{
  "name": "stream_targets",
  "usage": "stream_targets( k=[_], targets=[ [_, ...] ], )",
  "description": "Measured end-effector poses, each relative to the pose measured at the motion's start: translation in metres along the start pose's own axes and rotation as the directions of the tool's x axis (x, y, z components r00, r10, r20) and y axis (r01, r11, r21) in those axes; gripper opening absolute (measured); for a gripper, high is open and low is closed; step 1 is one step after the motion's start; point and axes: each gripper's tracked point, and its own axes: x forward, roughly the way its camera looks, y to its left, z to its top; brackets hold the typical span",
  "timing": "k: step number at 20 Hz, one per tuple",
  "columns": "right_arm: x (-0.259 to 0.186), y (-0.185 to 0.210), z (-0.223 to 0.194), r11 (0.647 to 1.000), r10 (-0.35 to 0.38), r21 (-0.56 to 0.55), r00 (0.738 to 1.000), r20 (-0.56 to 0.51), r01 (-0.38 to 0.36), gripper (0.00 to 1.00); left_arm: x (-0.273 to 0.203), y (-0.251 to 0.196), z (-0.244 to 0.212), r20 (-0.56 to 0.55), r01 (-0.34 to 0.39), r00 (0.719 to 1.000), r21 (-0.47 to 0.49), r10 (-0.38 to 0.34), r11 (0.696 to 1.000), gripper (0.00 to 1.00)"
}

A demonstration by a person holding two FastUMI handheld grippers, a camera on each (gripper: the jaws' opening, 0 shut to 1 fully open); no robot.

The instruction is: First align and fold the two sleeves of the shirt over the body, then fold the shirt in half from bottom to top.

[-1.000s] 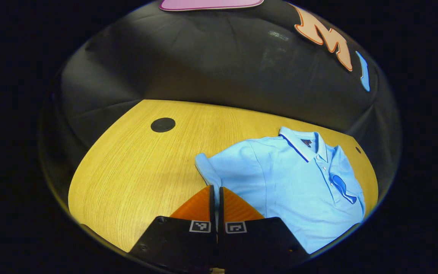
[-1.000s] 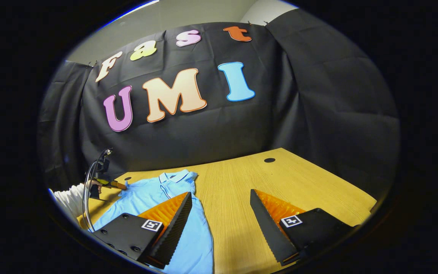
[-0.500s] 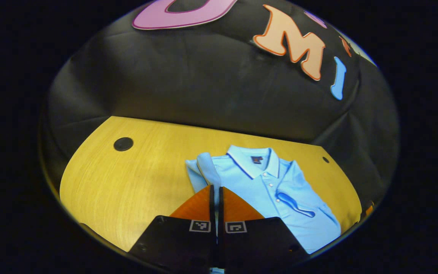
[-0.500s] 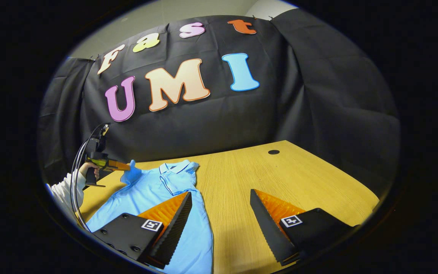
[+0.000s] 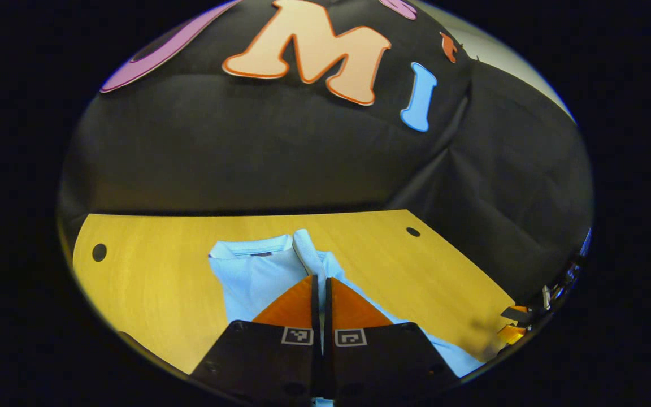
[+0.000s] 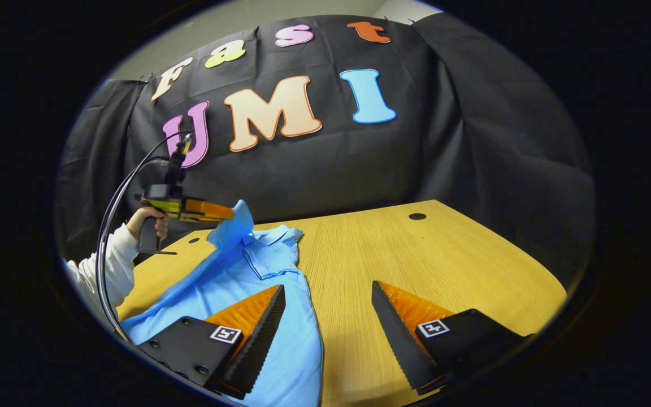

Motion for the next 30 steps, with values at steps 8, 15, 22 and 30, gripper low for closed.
stream_targets(
  k=[8,15,22,30],
  targets=[
    [0.0,0.008,-0.012,1.0,0.017,-0.018,0.999,-0.027,-0.017,0.97,0.055,-0.048,-0.044,-0.099,0.009,0.995,0.164,0.008,0.986,0.0],
    [0.007,0.02,-0.026,0.998,0.054,-0.035,0.997,-0.059,-0.056,0.97,0.034,-0.044,-0.034,-0.026,-0.071,0.996,0.253,0.08,0.965,0.53],
    [-0.007,0.029,-0.042,0.989,0.102,-0.101,0.99,-0.092,-0.112,0.97,-0.092,-0.014,-0.055,0.094,-0.228,0.973,0.28,0.21,0.933,0.9],
    [-0.053,0.061,-0.065,0.953,0.236,-0.165,0.963,-0.128,-0.255,0.97,-0.224,-0.011,-0.17,0.044,-0.291,0.956,0.268,0.29,0.919,0.9]
  ],
)
